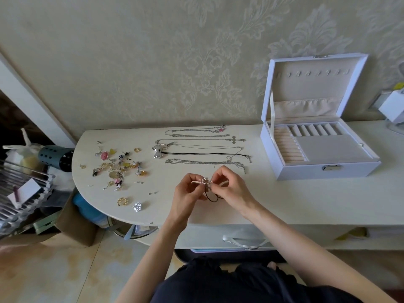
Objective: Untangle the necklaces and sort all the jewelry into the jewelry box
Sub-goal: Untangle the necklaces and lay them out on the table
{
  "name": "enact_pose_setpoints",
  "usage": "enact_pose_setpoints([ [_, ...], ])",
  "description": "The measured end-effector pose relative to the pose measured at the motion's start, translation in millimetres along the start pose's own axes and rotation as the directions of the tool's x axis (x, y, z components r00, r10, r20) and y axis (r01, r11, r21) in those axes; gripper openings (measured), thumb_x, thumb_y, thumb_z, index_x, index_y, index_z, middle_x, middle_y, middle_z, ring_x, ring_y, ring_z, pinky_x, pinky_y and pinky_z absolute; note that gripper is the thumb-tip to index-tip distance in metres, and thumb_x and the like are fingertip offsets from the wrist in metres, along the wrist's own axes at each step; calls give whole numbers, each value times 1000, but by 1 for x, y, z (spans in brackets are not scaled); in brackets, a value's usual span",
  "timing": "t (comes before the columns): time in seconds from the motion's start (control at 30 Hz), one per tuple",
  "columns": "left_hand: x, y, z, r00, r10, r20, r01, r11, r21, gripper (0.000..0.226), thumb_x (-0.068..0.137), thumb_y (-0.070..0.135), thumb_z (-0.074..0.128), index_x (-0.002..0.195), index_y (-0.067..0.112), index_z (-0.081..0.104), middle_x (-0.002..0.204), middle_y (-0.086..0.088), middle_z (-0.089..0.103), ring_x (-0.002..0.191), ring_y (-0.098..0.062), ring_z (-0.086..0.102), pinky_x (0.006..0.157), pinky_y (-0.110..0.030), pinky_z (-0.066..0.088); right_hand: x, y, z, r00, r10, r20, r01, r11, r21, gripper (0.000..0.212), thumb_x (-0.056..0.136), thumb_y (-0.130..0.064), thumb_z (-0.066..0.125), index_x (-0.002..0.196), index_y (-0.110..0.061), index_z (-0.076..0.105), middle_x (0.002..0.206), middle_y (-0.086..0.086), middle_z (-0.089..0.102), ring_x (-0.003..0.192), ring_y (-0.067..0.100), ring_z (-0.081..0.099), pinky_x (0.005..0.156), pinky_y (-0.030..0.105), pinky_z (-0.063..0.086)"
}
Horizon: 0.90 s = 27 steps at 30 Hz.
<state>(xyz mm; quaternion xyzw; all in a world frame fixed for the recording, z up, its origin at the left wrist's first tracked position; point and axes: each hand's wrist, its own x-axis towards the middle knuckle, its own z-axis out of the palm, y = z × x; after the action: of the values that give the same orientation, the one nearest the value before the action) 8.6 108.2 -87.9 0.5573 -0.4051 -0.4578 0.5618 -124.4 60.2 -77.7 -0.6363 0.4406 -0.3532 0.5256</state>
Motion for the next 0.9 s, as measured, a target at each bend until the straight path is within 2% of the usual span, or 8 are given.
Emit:
enact_pose_setpoints([
  [0.1, 0, 0, 0, 1000, 4, -12, -4, 1000, 4, 5, 89, 4, 59, 86, 7, 55, 80, -1, 63, 71, -11, 59, 59, -22, 48, 0, -1, 0, 1000, -17, -24, 17, 1000, 18, 18, 78, 0, 64, 75, -13, 52, 72, -3, 55, 65, 8, 49, 61, 17, 39],
  [0.2, 0, 0, 1, 999, 4, -35, -5, 1000, -10, 8, 89, 7, 60, 83, 7, 54, 81, -4, 61, 70, -12, 58, 57, -21, 46, 0, -2, 0, 998, -38, -41, 40, 998, 40, 17, 77, 3, 63, 78, -13, 57, 71, -4, 55, 64, 6, 47, 60, 16, 38],
  [0.33, 1, 1, 0, 998, -3, -66, -3, 996, -85, 10, 89, 4, 58, 81, 7, 52, 78, -8, 57, 64, -11, 56, 55, -21, 45, 2, 1, -1, 998, -9, -61, 11, 1000, 27, 6, 80, -8, 68, 79, -12, 64, 69, 0, 57, 62, 6, 47, 56, 14, 38],
  [0.4, 1, 1, -1, 998, -8, -64, 1, 995, -99, 11, 89, 1, 56, 82, 7, 50, 73, -9, 55, 61, -12, 54, 54, -22, 43, 1, 2, -1, 997, 2, -80, 0, 1000, 23, 8, 79, -11, 70, 76, -11, 63, 72, 1, 63, 64, 7, 53, 55, 12, 41],
  [0.57, 1, -4, 0, 1000, -1, -18, 1, 1000, -24, 13, 88, -1, 57, 84, 9, 48, 71, -6, 53, 60, -12, 50, 54, -22, 43, 2, 0, -1, 994, -41, -101, 44, 998, 34, 17, 77, -3, 67, 73, -18, 58, 77, -4, 65, 72, 9, 60, 66, 21, 46],
  [0.67, 1, -3, 0, 1000, 17, 17, -16, 1000, -5, 18, 78, 10, 65, 89, 10, 51, 79, -2, 55, 65, -11, 51, 60, -22, 44, 1, -4, 0, 998, -61, -20, 62, 996, 64, 22, 73, -2, 64, 84, -21, 60, 80, -4, 62, 75, 7, 57, 70, 19, 44],
  [0.77, 0, -2, 1, 999, 46, 21, -46, 999, 9, 19, 82, 1, 67, 89, 12, 54, 78, 5, 55, 68, -5, 50, 65, -19, 43, 0, -2, 1, 996, -28, 79, 22, 998, 66, 35, 64, -9, 56, 95, -25, 59, 85, -4, 60, 80, 8, 56, 72, 16, 44],
  [0.9, 0, 1, 1, 997, 77, 13, -76, 997, -23, 15, 82, 5, 68, 89, 12, 57, 81, 0, 59, 74, -10, 56, 69, -21, 46, -2, -1, 1, 996, -12, 93, 8, 999, 48, 33, 75, 0, 65, 97, -25, 59, 83, -2, 59, 72, 5, 52, 70, 11, 42],
])
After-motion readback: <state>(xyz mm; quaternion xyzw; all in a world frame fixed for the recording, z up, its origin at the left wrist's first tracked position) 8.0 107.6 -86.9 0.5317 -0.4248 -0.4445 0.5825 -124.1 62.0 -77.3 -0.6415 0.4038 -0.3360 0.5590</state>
